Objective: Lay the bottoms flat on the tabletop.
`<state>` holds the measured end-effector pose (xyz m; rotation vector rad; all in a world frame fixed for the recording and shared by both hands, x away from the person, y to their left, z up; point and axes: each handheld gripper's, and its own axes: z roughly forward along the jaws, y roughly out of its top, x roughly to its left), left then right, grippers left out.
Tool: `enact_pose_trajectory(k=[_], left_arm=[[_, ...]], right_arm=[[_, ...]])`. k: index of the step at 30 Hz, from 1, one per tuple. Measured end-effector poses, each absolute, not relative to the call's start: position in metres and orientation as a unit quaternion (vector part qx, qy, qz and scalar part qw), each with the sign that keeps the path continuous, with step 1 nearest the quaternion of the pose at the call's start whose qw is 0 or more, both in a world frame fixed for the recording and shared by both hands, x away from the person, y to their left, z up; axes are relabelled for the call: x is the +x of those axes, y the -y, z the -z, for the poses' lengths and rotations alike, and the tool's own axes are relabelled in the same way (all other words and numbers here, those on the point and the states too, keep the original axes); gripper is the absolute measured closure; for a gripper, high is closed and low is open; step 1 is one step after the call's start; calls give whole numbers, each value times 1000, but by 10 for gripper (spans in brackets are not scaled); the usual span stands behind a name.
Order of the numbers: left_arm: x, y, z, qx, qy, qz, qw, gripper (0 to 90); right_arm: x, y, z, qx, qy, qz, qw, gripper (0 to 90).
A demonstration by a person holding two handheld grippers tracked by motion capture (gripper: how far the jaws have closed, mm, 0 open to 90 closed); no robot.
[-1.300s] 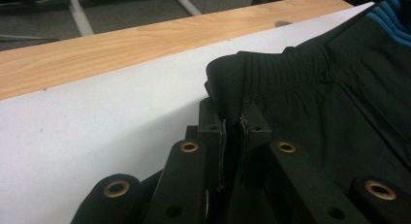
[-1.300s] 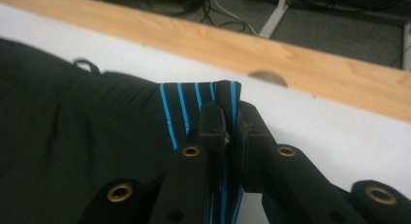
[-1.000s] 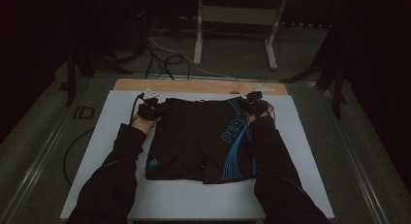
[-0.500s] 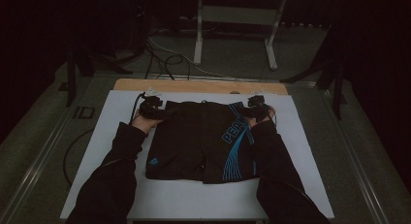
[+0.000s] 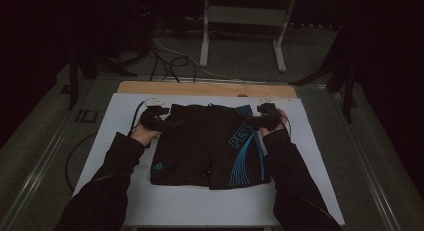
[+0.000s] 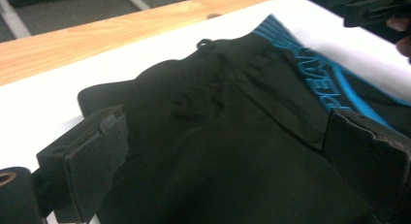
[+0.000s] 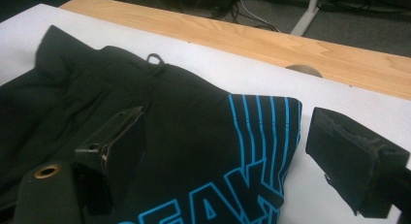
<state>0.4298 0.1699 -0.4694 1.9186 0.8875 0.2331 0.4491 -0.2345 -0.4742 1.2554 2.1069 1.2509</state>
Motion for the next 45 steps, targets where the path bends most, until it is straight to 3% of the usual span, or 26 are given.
enact_pose_trajectory(k=[16, 21, 27, 29, 32, 40, 45], left_arm=[[338, -191, 450, 809, -283, -65, 510, 44], [302, -193, 456, 831, -256, -58, 491, 57], [266, -203, 475, 849, -245, -86, 460, 189], [260, -209, 481, 851, -245, -93, 454, 279], [256, -217, 489, 857, -243, -105, 441, 419], [259, -217, 508, 885, -229, -137, 380, 584], [259, -222, 507, 887, -228, -152, 371, 801]], right_arm=[[390, 249, 454, 411, -760, -469, 183, 156], [372, 251, 453, 404, -761, -475, 181, 157], [352, 258, 456, 403, -757, -484, 176, 160], [347, 262, 458, 407, -754, -485, 175, 161], [339, 267, 460, 412, -752, -485, 171, 161], [325, 275, 460, 414, -750, -485, 176, 161], [323, 275, 463, 413, -751, -485, 173, 161]])
